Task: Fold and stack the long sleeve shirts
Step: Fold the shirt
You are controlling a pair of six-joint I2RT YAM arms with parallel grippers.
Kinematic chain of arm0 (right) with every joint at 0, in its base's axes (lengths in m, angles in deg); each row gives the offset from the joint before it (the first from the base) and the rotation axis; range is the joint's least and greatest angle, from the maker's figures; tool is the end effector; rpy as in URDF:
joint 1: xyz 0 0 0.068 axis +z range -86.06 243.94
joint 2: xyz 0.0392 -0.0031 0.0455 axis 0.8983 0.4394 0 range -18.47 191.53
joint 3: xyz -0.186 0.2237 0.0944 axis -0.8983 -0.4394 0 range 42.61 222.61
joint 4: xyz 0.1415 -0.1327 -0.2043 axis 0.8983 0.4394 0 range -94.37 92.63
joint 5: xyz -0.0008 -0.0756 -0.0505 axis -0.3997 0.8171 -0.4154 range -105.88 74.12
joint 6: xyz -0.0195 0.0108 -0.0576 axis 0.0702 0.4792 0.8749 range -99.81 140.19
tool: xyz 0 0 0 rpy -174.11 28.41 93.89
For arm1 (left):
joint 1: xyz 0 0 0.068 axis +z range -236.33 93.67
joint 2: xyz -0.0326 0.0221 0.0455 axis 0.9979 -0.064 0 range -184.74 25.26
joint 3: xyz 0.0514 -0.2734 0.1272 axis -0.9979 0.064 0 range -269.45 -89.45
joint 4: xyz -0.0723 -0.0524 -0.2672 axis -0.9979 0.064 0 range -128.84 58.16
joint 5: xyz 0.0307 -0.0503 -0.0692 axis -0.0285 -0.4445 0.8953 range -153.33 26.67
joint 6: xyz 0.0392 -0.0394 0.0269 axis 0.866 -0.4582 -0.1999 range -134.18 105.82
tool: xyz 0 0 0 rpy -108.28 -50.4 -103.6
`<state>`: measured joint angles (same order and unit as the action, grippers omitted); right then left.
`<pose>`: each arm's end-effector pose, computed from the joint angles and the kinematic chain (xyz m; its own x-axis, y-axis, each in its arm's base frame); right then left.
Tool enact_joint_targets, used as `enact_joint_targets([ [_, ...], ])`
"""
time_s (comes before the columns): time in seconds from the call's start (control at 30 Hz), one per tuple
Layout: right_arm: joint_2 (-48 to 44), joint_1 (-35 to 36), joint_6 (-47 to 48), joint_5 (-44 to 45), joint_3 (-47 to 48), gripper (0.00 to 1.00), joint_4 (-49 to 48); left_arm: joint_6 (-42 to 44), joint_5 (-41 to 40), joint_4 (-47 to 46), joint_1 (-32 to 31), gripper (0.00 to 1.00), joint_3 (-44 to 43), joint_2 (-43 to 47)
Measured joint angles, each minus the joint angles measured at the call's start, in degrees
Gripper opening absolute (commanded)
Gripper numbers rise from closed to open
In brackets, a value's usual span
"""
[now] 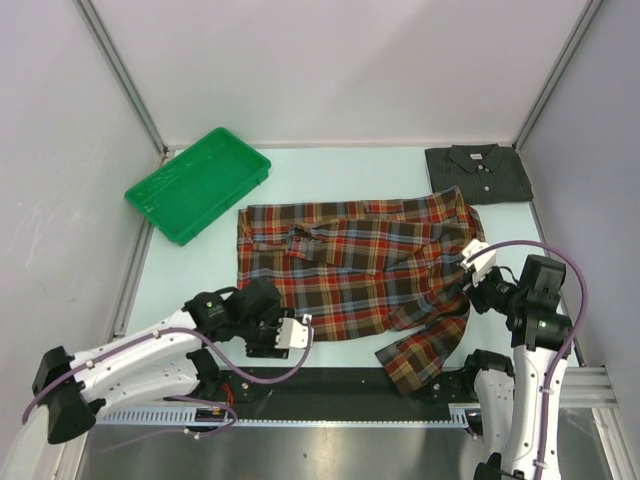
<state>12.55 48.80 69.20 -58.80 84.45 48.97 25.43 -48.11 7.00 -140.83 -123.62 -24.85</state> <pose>0.0998 0.0058 0.3029 -0.2067 -0.5167 -0.8308 -0.6848 0.6829 -0.2544 0.0818 -0.1355 0.2218 0.1526 0.8454 -0.5118 0.9870 -0.1036 0.1232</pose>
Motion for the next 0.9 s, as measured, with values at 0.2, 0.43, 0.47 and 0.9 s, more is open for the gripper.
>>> enact_joint_targets([
  [0.2, 2.2, 0.0, 2.9, 0.9, -0.3, 0.0, 1.0, 3.5, -4.0, 3.7, 3.0, 0.58, 0.8, -9.2],
  [0.43, 6.4, 0.0, 3.6, 1.7, -0.3, 0.0, 0.4, 6.6, -7.0, 5.8, 3.3, 0.56, 1.0, -12.2],
  [0.47, 6.7, 0.0, 3.6, 1.7, -0.3, 0.0, 0.3, 7.0, -7.4, 5.7, 3.3, 0.55, 1.3, -12.6],
  [0.9, 7.5, 0.0, 3.6, 2.1, -0.3, 0.0, -0.6, 8.9, -9.0, 2.1, 7.1, 0.0, 4.6, -11.9],
])
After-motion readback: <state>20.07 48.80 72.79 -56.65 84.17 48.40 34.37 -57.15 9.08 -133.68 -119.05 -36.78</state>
